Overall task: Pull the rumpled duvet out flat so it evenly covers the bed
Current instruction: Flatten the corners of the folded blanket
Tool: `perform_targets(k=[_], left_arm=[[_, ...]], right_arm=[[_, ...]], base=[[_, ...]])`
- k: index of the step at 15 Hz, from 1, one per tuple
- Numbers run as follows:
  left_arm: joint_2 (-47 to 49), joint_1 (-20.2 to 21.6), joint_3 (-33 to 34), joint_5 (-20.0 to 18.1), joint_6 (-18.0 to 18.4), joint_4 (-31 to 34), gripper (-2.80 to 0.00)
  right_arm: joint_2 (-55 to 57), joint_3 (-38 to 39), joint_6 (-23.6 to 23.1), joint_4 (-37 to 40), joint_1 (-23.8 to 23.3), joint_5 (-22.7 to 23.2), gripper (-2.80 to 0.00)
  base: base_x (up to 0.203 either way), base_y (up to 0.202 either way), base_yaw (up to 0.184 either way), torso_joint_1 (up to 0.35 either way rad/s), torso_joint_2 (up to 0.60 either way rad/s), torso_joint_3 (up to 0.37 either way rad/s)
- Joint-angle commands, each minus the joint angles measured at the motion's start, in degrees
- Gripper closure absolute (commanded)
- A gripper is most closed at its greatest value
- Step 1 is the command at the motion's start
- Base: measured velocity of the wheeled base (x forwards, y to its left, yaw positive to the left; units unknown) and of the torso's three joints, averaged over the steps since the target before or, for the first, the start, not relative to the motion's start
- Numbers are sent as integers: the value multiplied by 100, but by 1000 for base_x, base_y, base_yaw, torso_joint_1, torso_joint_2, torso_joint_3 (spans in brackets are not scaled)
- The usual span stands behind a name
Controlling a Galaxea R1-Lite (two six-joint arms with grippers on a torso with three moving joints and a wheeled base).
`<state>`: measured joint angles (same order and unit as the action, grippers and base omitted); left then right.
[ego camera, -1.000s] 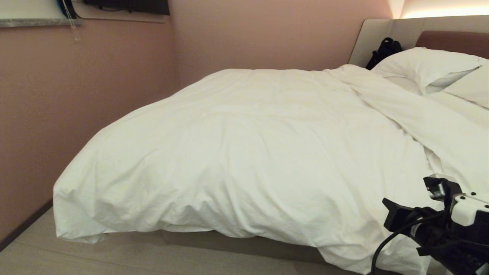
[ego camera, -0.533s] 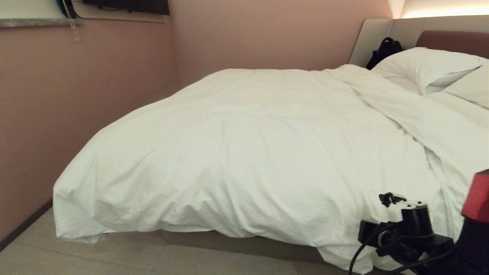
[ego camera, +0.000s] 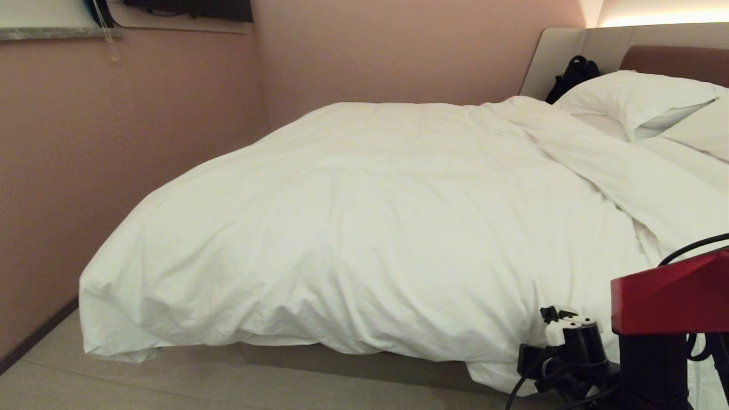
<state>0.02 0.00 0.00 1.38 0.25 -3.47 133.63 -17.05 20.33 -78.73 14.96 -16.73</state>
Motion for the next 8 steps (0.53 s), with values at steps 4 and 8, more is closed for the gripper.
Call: perform_targets(k=[4, 8], left_arm=[[-2, 0, 0, 3, 1, -4, 0], [-2, 0, 0, 3, 1, -4, 0]], right_arm=[[678, 29, -474, -692, 260, -585, 0], [1036, 95, -493, -722, 596, -985, 0]], base=[[0, 0, 0, 0, 0, 0], [0, 0, 0, 0, 0, 0]])
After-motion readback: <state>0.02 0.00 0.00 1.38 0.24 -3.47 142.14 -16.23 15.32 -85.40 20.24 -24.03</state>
